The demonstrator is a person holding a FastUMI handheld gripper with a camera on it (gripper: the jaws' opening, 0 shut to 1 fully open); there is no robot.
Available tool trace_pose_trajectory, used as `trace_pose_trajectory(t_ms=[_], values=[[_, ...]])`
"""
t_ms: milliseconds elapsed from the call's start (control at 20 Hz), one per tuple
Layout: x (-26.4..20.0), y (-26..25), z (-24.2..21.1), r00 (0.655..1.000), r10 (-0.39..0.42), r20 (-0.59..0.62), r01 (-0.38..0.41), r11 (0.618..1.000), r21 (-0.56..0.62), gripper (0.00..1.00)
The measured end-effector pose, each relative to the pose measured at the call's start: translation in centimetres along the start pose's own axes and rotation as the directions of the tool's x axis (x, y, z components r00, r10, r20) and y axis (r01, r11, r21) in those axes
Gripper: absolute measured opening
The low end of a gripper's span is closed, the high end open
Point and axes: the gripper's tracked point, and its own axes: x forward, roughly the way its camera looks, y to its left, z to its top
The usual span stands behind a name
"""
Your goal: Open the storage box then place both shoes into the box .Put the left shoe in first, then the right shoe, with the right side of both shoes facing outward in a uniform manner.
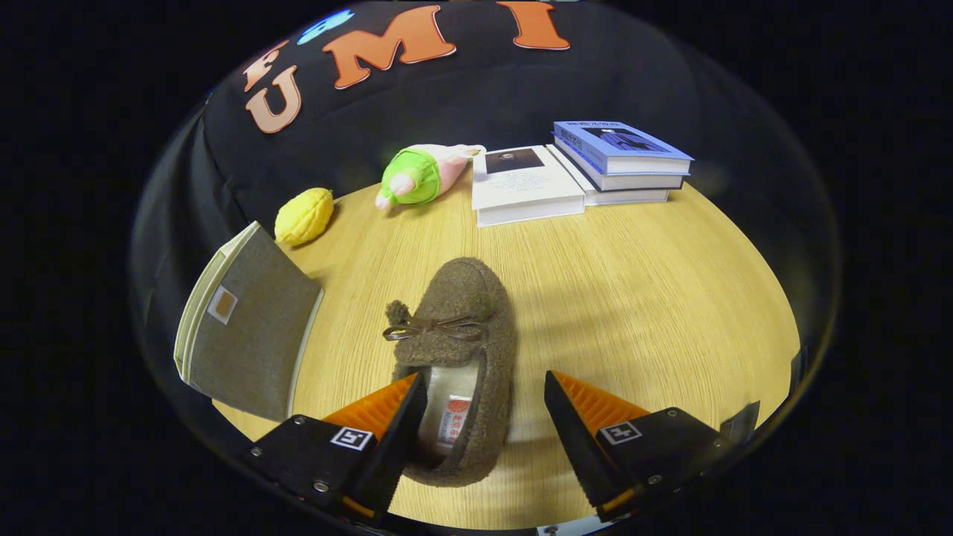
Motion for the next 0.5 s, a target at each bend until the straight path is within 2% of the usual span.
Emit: trace_pose_trajectory(t_ms=[150, 250, 350, 400, 500], values=[[1.1, -0.4, 0.1, 1.000, -0.025, 0.012, 0.025, 1.000, 0.004, 0.86], [2.1, 0.0, 0.2, 1.000, -0.011, 0.021, 0.011, 1.000, 0.010, 0.76], [3.0, 0.4, 0.1, 1.000, 0.004, 0.028, -0.005, 1.000, 0.029, 0.64], [3.4, 0.2, 0.0, 1.000, -0.005, 0.025, 0.004, 0.999, 0.037, 0.54], [4.0, -0.2, -0.4, 0.999, -0.034, 0.019, 0.033, 0.997, 0.064, 0.41]])
